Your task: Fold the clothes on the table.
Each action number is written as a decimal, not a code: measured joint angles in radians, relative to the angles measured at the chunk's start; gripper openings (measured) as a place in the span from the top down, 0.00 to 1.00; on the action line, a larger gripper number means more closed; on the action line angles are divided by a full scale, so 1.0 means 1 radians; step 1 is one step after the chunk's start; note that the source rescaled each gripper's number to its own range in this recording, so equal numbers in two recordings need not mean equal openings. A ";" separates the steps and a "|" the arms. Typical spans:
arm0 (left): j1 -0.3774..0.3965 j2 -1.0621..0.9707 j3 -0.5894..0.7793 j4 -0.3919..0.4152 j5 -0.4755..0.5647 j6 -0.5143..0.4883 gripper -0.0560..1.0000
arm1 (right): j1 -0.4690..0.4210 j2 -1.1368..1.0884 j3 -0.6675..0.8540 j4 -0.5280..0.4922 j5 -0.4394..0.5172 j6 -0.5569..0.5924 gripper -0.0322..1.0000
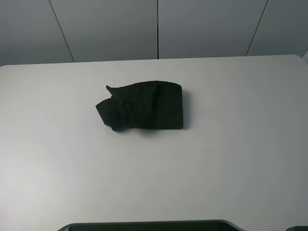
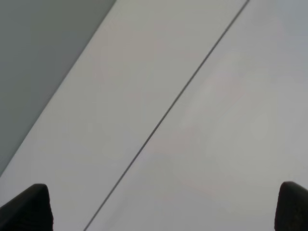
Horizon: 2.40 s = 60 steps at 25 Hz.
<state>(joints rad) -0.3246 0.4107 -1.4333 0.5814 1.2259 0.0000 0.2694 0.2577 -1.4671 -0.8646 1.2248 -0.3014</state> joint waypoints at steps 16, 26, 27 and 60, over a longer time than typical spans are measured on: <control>0.165 -0.368 0.116 -0.021 0.005 -0.067 0.03 | -0.230 -0.165 0.182 0.144 0.000 0.051 0.00; 0.167 -0.411 0.319 -0.208 0.003 -0.079 0.03 | -0.293 -0.259 0.492 0.544 0.000 0.200 0.00; 0.167 -0.411 0.354 -0.229 0.003 -0.079 0.03 | -0.293 -0.259 0.523 0.576 0.000 0.213 0.00; 0.173 -0.411 0.887 -0.572 -0.081 -0.106 0.03 | -0.293 -0.257 0.954 0.884 -0.128 0.201 0.00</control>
<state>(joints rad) -0.1517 0.0000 -0.5466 0.0092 1.1448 -0.1056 -0.0237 0.0009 -0.5129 0.0194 1.0973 -0.1000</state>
